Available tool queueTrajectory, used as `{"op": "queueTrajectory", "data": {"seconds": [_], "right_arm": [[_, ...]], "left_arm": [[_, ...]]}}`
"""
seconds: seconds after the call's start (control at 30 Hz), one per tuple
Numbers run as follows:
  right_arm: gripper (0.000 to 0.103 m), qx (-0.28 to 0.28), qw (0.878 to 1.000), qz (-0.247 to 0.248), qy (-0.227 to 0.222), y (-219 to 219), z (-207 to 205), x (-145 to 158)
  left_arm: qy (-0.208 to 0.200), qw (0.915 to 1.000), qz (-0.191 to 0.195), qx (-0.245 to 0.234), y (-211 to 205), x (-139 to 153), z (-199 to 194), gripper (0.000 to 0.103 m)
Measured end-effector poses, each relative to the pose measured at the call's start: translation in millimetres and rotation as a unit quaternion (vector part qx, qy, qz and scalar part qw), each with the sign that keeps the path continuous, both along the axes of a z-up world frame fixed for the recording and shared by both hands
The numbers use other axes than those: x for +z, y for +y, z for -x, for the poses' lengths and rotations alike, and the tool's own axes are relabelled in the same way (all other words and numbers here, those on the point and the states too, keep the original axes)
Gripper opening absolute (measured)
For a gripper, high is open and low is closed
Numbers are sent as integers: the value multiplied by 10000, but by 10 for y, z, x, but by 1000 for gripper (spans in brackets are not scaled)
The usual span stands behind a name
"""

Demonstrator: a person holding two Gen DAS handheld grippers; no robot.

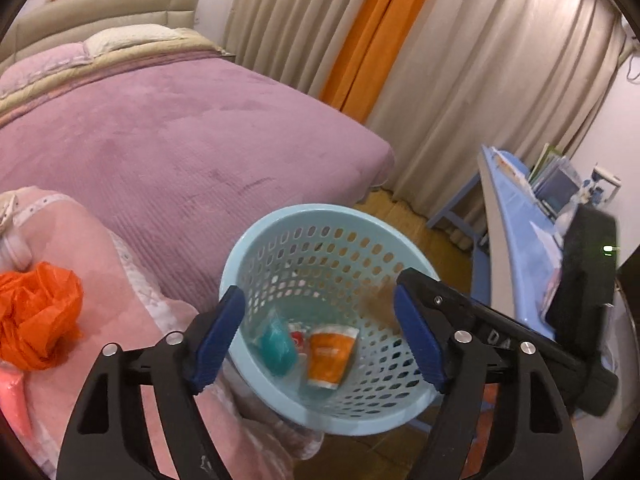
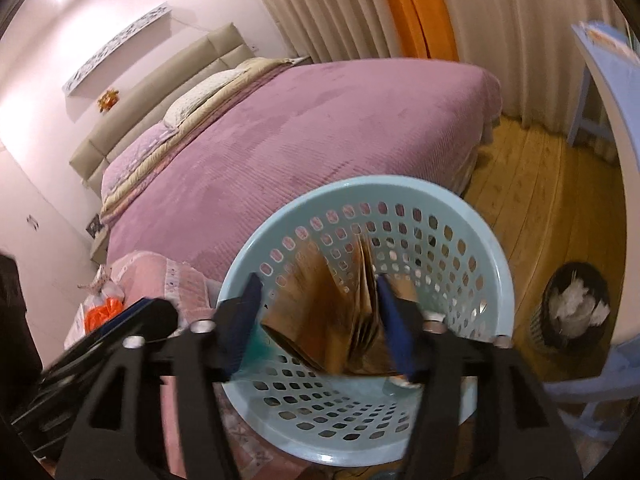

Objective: Collect trash
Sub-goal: 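Carry both bags over the blue basket and release them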

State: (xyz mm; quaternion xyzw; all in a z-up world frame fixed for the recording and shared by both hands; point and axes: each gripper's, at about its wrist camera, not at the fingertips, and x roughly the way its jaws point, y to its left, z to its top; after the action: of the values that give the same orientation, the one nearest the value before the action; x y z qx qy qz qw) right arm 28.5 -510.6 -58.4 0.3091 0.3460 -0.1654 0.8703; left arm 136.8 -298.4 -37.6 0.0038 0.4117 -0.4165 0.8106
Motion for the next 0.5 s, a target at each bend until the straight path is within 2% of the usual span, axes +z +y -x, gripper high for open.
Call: {"op": "queueTrajectory", "data": {"seconds": [0.13,0.37,0.5], "right_arm": [[59,-10,10000,-40,-42,-12,40,13],[59,122,9998,46,-173,151,85,142],[59,329,9988,161,-313,338,107,291]], "left_arm": [[21,9999,138,-27,114,52,51,76],[-307,9992,233,77,361,240,229,76],[-457,9979,419,206,614,396,324,76]]}}
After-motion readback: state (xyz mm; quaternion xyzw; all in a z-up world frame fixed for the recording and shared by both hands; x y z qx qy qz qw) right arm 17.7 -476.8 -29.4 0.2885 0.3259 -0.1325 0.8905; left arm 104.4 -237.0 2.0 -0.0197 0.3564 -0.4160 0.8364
